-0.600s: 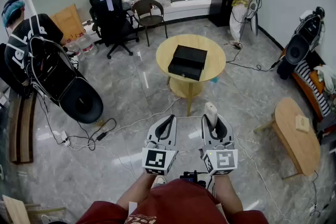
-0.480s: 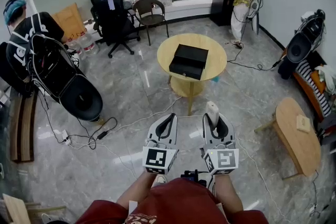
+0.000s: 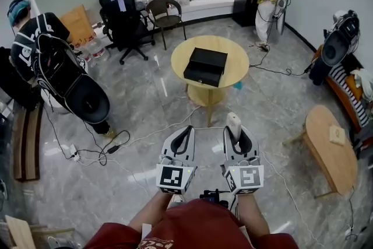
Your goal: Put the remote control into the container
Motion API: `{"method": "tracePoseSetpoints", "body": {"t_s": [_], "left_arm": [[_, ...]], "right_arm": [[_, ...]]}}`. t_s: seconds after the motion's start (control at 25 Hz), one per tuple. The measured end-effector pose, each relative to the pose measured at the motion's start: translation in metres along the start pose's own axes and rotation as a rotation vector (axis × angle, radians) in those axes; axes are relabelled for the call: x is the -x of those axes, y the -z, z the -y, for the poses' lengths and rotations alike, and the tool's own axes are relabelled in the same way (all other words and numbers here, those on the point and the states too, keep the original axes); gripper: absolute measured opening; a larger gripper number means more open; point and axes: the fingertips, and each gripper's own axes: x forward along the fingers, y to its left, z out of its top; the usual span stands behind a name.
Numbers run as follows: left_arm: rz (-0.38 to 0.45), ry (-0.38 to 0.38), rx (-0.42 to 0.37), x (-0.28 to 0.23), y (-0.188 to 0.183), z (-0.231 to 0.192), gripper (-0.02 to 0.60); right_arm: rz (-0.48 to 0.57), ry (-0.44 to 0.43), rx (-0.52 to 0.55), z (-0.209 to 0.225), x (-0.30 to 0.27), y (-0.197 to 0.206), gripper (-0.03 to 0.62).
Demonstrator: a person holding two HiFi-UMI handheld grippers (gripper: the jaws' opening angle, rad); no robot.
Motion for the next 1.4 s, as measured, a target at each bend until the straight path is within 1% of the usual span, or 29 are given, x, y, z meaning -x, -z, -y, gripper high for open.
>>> {"method": "tracePoseSetpoints", "body": {"t_s": [0.24,0.48,0.6,0.84,0.96,1.08,1.2,1.4], "left_arm": [[0.003,-0.019,-0.01,-0.011,-0.005,0.033,0.015],[0.004,-0.043,-0.004,-0.02,0.005,0.062,0.015],[0.005,-0.057,0.004,-0.027,0.006,0.071,0.015],[0.002,-0.059,0.002,-0.029,0.002,0.082,0.015],[0.009,-0.051,-0.001,-0.035,0.001,0.08,0.015],[0.012,-0.038,0.002,-0.043,0.007,0.073,0.015],[0.018,-0.021,0.007,-0.053,0.008,0.065,0.015],[0.025,0.008,0.019,-0.085,0.01,0.043,0.015]], "right_arm": [[-0.004,-0.004,-0.016,0.031,0.018,0.001,0.132],[-0.002,-0.034,0.015,0.055,0.033,0.005,0.132],[-0.006,-0.045,0.015,0.067,0.036,0.006,0.132],[-0.001,-0.046,0.006,0.078,0.04,-0.001,0.132],[0.003,-0.037,0.006,0.08,0.035,-0.001,0.132],[-0.005,-0.024,0.006,0.077,0.026,0.007,0.132],[-0.007,-0.02,0.024,0.074,0.016,0.012,0.132],[-0.025,0.023,0.025,0.081,-0.016,0.015,0.132]]}}
